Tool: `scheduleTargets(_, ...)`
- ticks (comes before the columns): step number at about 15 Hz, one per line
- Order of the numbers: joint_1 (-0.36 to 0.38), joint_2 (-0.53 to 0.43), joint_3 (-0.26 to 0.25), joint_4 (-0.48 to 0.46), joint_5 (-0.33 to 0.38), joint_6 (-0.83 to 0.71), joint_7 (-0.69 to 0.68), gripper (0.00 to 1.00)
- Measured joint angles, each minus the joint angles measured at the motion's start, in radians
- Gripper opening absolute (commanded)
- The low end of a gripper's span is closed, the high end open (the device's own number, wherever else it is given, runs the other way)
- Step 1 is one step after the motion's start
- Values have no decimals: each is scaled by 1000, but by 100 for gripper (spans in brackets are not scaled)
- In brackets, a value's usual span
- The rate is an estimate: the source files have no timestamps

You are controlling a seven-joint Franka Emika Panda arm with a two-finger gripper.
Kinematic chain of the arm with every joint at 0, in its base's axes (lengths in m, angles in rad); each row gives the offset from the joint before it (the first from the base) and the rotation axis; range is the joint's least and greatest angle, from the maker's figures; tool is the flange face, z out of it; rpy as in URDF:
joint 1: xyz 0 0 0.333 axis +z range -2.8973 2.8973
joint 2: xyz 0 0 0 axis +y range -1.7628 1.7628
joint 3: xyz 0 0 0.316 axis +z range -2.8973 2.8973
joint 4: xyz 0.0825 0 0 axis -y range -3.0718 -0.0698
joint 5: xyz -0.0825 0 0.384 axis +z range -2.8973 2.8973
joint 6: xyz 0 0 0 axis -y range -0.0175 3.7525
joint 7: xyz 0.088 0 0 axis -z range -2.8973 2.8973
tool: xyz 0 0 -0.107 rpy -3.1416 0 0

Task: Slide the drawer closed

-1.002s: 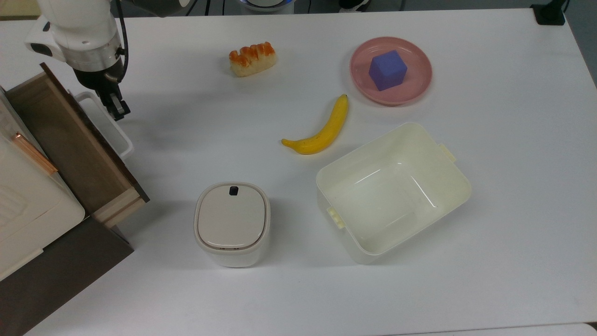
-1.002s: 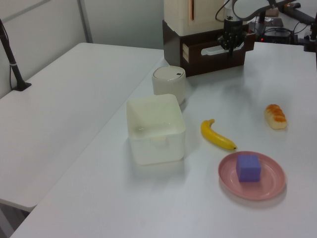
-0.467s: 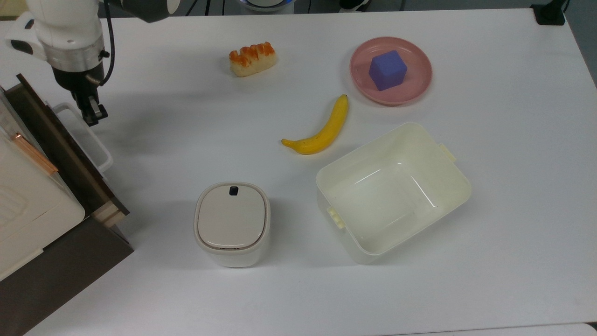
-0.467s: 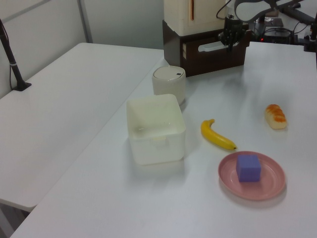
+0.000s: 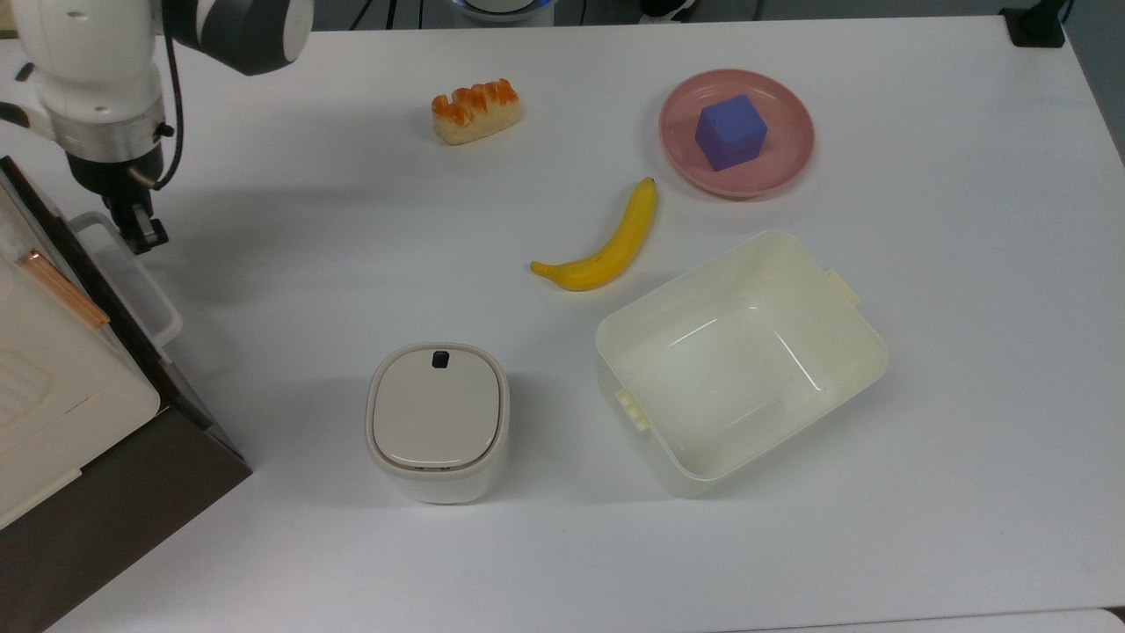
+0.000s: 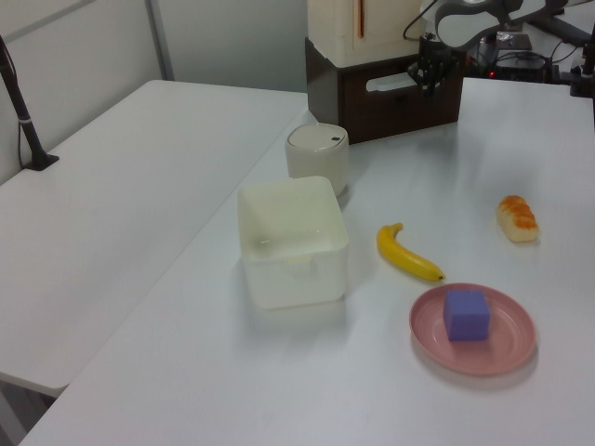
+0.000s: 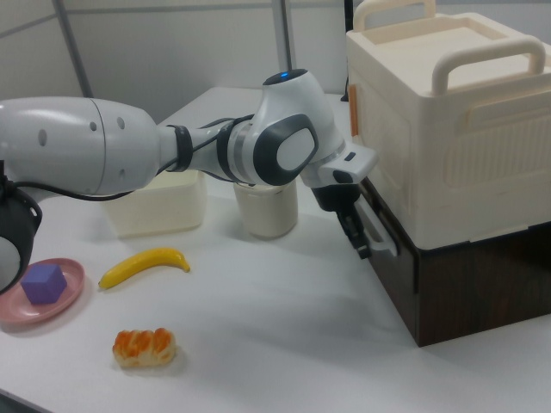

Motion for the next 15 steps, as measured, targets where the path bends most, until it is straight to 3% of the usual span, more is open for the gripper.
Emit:
scheduleTargets(6, -4, 6, 2, 6, -9, 18, -6, 11)
scheduleTargets(9, -2, 6, 13, 7, -20, 25, -82, 11)
scheduleTargets(12, 17, -7, 76, 16, -20, 7, -146, 11)
scheduleTargets(15, 51, -59, 185, 22, 2, -120, -202, 12)
